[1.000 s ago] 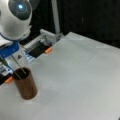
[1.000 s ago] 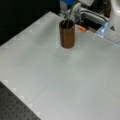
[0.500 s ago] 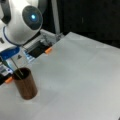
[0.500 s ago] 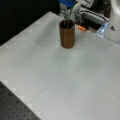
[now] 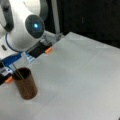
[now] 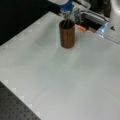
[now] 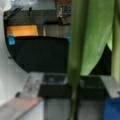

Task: Flower insertion into a vase

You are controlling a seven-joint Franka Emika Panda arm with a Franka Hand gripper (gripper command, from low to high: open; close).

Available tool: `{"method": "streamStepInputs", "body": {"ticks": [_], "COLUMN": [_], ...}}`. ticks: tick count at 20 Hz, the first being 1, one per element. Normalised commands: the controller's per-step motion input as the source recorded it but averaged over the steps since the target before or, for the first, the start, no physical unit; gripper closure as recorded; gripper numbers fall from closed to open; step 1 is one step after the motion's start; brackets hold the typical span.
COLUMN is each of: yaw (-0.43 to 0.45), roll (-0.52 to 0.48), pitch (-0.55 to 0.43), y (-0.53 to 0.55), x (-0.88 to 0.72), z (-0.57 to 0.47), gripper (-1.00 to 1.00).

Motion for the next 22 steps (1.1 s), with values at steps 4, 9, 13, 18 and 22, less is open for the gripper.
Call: {"method": "streamStepInputs", "body": {"ticks": [4, 9, 13, 18, 22], "yaw": [-0.021, -0.077, -0.147, -0.200, -0.201], "roll": [0.064, 0.090, 0.113, 0.126, 0.120], "pitch": [0.046, -0.008, -0.012, -0.016, -0.014], "y": [-0.02, 0.03, 0.05, 0.05, -0.01], "x": [0.32, 0.36, 0.38, 0.38, 0.38], "z": [-0.31, -0.24, -0.17, -0.15, -0.14], "gripper": [1.00, 1.00, 1.00, -1.00, -1.00]}}
